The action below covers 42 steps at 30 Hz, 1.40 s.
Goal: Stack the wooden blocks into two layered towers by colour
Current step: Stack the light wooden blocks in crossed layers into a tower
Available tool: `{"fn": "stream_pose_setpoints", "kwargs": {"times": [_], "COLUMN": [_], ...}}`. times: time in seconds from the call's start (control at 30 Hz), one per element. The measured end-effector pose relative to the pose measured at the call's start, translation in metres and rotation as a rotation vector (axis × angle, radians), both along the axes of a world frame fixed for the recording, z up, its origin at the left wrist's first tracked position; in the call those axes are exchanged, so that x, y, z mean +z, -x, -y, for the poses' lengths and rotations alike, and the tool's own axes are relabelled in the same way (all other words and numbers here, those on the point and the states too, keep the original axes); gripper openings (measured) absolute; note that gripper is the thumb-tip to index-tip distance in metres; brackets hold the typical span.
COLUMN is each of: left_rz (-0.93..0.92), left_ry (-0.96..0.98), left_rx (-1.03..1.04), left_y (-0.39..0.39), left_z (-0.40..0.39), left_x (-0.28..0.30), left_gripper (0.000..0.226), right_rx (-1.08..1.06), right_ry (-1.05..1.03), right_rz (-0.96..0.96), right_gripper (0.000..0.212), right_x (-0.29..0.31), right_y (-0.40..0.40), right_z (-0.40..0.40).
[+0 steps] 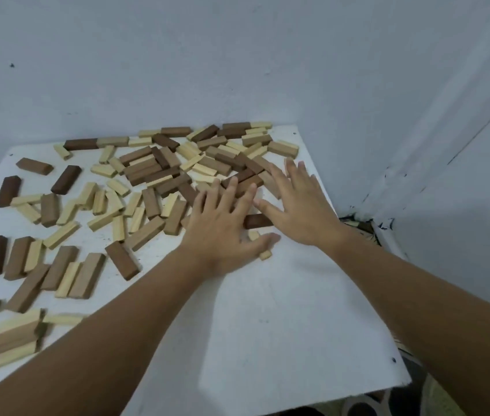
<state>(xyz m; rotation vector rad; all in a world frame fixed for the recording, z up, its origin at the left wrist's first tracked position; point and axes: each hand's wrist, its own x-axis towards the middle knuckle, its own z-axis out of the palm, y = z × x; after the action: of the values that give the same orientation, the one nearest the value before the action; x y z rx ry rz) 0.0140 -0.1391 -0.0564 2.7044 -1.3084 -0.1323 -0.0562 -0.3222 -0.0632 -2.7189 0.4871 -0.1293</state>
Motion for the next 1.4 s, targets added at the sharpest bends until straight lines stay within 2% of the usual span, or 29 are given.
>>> {"fn": "stream_pose_setpoints", "kwargs": {"times": [0.07,0.13,0.27,0.33,0.37,0.43,0.5,0.6,0.73,0.87,0.93,1.0,1.07,1.13,1.2,1.3,1.4], "left_rz": [0.015,0.031,0.138,0.151,0.131,0.116,0.124,0.101,0.110,0.204,0.225,0.227,0.162,0.057,-0.006,-0.095,-0.114], "left_ry": [-0.044,-0.031,0.187,0.284,0.264,0.169,0.143,0.152,0.251,0.398,0.436,0.361,0.157,-0.003,-0.081,-0.056,-0.004], "left_rx": [0.019,0.028,0.009,-0.009,-0.025,-0.027,0.002,0.008,-0.013,0.012,0.107,0.271,0.456,0.580,0.658,0.720,0.660], "left_y": [-0.007,-0.023,-0.041,-0.039,-0.037,-0.039,-0.047,-0.048,-0.035,-0.013,0.001,0.014,0.022,0.021,0.017,0.009,-0.007], "left_z": [0.012,0.021,0.021,0.017,0.015,0.016,0.021,0.023,0.001,-0.062,-0.109,-0.152,-0.187,-0.209,-0.221,-0.223,-0.209], "left_x": [-0.002,-0.003,-0.012,-0.016,-0.016,-0.015,-0.013,-0.012,-0.007,0.014,0.021,0.023,0.022,0.015,0.006,-0.002,0.000], "left_gripper": [0.095,0.085,0.055,0.058,0.065,0.075,0.072,0.069,0.072,0.046,0.040,0.044,0.053,0.061,0.068,0.068,0.064], "right_rx": [-0.006,0.020,0.062,0.000,-0.018,-0.020,-0.041,-0.046,0.001,0.198,0.374,0.552,0.635,0.612,0.542,0.422,0.351], "right_ry": [0.003,-0.056,-0.175,-0.159,-0.141,-0.061,-0.013,-0.037,-0.161,-0.221,-0.187,-0.101,0.004,0.108,0.144,0.148,0.117], "right_rz": [-0.092,-0.133,0.029,0.158,0.160,0.033,-0.085,-0.029,0.207,0.258,0.248,0.171,0.013,-0.098,-0.127,-0.155,-0.149], "right_gripper": [0.076,0.071,0.060,0.060,0.061,0.065,0.070,0.070,0.055,0.051,0.051,0.054,0.058,0.062,0.065,0.067,0.067], "right_x": [0.000,0.000,-0.002,-0.004,-0.005,-0.007,-0.008,-0.011,-0.004,0.002,0.003,0.001,-0.003,-0.005,-0.004,0.000,0.001], "right_y": [-0.007,-0.019,-0.031,-0.035,-0.039,-0.051,-0.064,-0.064,-0.026,0.010,0.016,0.015,0.008,0.000,-0.007,-0.017,-0.022], "right_z": [0.011,0.020,0.031,0.038,0.042,0.046,0.048,0.052,0.012,-0.067,-0.107,-0.141,-0.166,-0.177,-0.179,-0.176,-0.180]}}
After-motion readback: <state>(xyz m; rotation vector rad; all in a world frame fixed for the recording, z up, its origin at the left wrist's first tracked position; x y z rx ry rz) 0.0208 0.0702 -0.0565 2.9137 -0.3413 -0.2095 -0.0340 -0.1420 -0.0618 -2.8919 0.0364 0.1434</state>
